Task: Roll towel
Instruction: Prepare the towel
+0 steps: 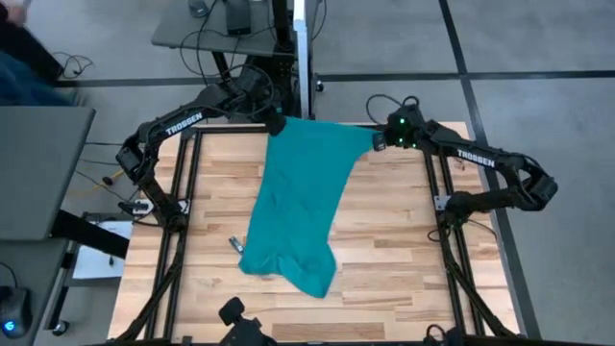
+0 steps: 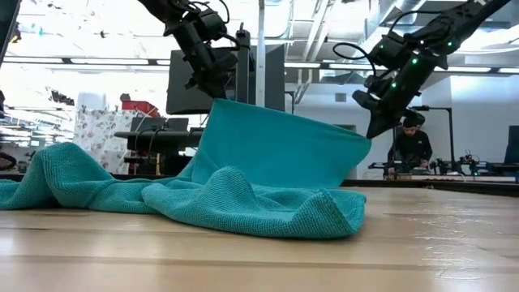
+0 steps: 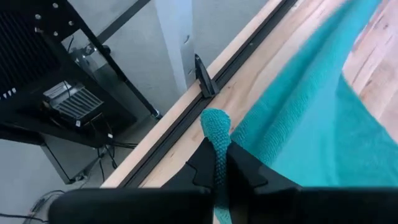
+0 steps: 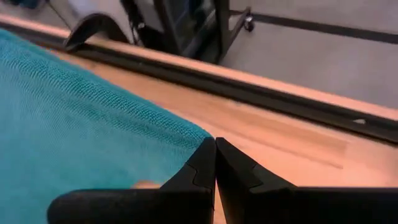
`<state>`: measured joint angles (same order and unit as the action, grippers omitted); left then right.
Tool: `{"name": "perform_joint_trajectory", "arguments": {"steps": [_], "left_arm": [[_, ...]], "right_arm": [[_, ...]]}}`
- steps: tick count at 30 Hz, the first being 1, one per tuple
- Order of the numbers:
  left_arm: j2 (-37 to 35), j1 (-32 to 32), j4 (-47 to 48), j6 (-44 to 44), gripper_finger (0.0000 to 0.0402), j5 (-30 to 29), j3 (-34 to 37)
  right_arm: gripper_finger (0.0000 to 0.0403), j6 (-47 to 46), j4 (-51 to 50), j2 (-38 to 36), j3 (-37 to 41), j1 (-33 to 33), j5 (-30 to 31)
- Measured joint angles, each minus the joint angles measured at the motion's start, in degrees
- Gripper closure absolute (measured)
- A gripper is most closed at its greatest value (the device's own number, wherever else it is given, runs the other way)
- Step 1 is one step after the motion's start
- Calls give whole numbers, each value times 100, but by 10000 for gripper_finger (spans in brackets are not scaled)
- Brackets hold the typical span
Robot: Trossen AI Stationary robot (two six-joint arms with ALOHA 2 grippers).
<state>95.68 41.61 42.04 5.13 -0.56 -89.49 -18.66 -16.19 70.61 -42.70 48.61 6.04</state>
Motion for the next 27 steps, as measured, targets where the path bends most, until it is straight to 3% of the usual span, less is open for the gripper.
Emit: {"name": "perform_joint_trajectory", "arguments": {"steps": [3, 10, 14, 16, 20, 24, 27], "left_arm": [[0, -10, -53, 198, 358, -8, 0], [-19, -15, 304, 371, 264, -21, 0], [-50, -162, 1220, 327, 242, 28, 0], [-50, -281, 1657, 300, 241, 360, 50], [-256, -791, 1312, 59, 250, 1223, 817], [-638, -1432, 606, -573, 259, 1236, 2068], [-903, -1962, 79, -1058, 261, 1214, 2949]], "right_arm": [[363, 110, 0, 0, 0, 302, -558], [232, 64, -161, -138, -129, 658, -1065], [177, -310, 20, -168, -149, 145, -2671], [163, -531, 203, -168, -116, -464, -3016], [158, -682, 479, -67, -105, -1982, -2231], [163, -861, 670, 346, -103, -3388, -839], [166, -951, 931, 904, -105, -4092, -211]]}}
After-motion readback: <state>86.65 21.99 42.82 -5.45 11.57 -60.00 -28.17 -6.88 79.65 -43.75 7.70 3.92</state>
